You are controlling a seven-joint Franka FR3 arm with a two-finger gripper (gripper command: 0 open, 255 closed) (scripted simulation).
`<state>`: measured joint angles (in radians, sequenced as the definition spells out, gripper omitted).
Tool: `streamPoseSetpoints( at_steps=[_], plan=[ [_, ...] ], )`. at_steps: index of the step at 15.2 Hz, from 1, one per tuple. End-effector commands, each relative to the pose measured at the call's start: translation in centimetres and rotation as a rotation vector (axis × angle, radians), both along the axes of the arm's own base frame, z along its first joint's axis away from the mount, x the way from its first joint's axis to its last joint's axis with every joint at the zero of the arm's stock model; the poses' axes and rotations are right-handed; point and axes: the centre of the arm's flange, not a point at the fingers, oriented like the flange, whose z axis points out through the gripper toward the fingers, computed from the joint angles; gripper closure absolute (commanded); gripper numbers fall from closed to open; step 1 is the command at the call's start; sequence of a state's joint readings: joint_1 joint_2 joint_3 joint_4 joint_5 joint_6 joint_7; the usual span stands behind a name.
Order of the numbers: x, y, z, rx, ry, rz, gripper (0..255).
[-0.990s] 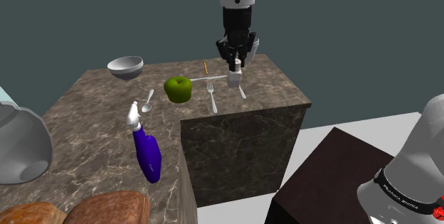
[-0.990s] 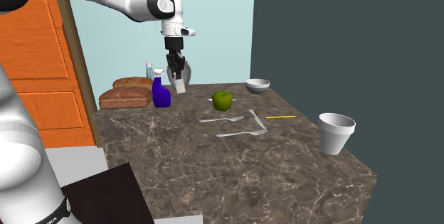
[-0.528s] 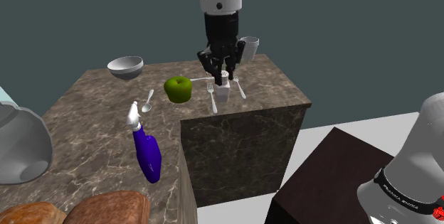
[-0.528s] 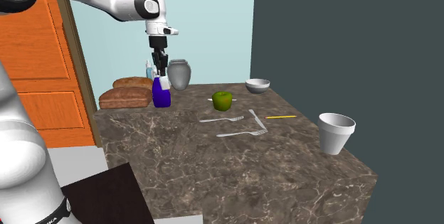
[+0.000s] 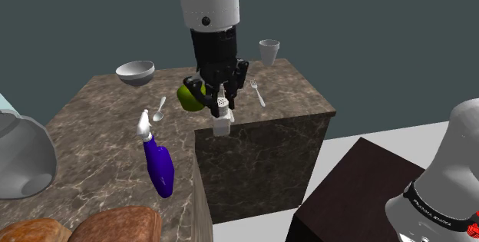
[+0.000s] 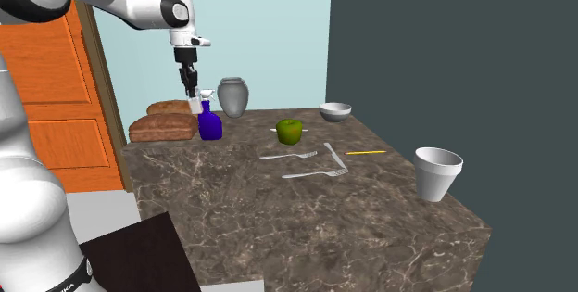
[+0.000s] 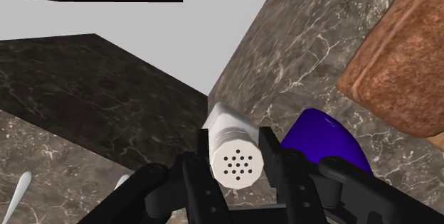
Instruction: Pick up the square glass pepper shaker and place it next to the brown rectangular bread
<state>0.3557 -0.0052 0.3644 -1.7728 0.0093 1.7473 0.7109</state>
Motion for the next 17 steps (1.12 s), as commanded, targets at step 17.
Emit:
streamPoseSetpoints(
  at_steps=[17],
  plan=[
    [-8.5, 19.1, -0.8, 0.001, 0.0, -0.001, 255]
  ],
)
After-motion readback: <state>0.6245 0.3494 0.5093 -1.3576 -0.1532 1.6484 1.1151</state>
